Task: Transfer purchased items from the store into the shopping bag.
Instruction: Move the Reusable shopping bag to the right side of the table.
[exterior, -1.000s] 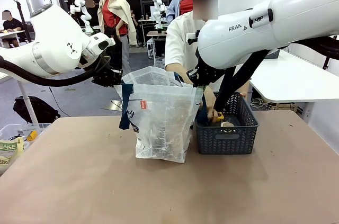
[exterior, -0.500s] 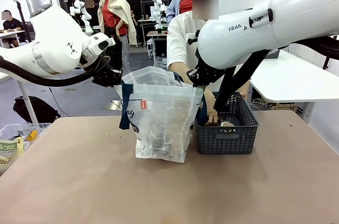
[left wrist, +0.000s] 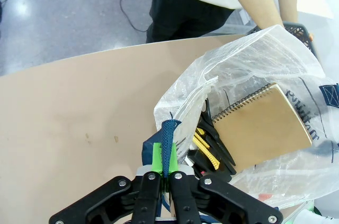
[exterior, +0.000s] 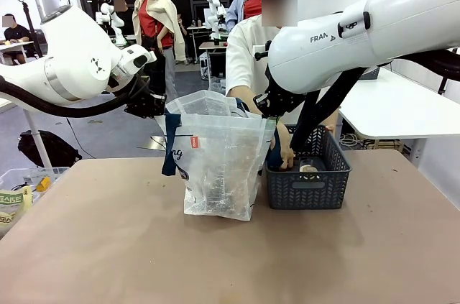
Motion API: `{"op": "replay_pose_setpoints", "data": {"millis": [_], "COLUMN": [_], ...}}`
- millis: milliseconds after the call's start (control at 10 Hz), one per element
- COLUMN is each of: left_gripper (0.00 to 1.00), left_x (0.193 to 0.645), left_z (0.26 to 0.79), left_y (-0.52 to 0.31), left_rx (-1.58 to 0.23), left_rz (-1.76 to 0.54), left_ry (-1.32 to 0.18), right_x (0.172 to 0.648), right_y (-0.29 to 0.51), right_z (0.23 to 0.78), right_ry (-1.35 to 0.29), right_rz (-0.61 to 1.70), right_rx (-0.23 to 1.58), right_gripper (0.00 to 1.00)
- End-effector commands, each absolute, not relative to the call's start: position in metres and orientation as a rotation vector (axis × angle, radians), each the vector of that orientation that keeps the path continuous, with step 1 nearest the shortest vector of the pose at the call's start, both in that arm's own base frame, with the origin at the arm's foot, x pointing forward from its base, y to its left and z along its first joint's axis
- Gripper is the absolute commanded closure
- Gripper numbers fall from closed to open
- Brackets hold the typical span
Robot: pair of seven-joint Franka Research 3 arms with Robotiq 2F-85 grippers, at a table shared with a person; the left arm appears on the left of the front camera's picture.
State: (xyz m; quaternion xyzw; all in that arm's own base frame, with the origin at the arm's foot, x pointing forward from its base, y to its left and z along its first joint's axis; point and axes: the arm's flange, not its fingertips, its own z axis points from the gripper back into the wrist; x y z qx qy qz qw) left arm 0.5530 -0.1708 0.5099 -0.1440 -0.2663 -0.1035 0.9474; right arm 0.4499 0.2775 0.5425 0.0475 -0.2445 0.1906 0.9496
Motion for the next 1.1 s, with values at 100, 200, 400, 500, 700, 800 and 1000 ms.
{"op": "replay_pose_setpoints", "data": {"millis": [100, 200, 400, 500, 700, 800, 1000], "left_gripper": [1.0, 1.0, 1.0, 1.0, 1.0, 1.0, 1.0], "left_x": [0.5564, 0.5564, 0.5564, 0.5564, 0.5564, 0.5564, 0.5564], "left_z": [0.5132, 0.5132, 0.5132, 0.5132, 0.5132, 0.5132, 0.5132], "left_y": [-0.1677, -0.1677, -0.1677, -0.1677, -0.1677, -0.1677, -0.1677], "left_rx": [-0.284, -0.284, -0.284, -0.284, -0.284, -0.284, -0.284], "left_rz": [-0.214, -0.214, -0.214, -0.214, -0.214, -0.214, -0.214], "left_ry": [-0.552, -0.552, -0.552, -0.552, -0.552, -0.552, -0.552], "right_x": [0.4487, 0.4487, 0.4487, 0.4487, 0.4487, 0.4487, 0.4487], "right_y": [0.2737, 0.2737, 0.2737, 0.2737, 0.2737, 0.2737, 0.2737], "right_z": [0.5403, 0.5403, 0.5403, 0.5403, 0.5403, 0.5403, 0.5403], "right_ry": [-0.506, -0.506, -0.506, -0.506, -0.506, -0.506, -0.506], "right_rz": [0.38, 0.38, 0.38, 0.38, 0.38, 0.38, 0.38], "right_rx": [0.099, 0.099, 0.099, 0.099, 0.099, 0.099, 0.099], "right_gripper": [1.0, 1.0, 1.0, 1.0, 1.0, 1.0, 1.0]}}
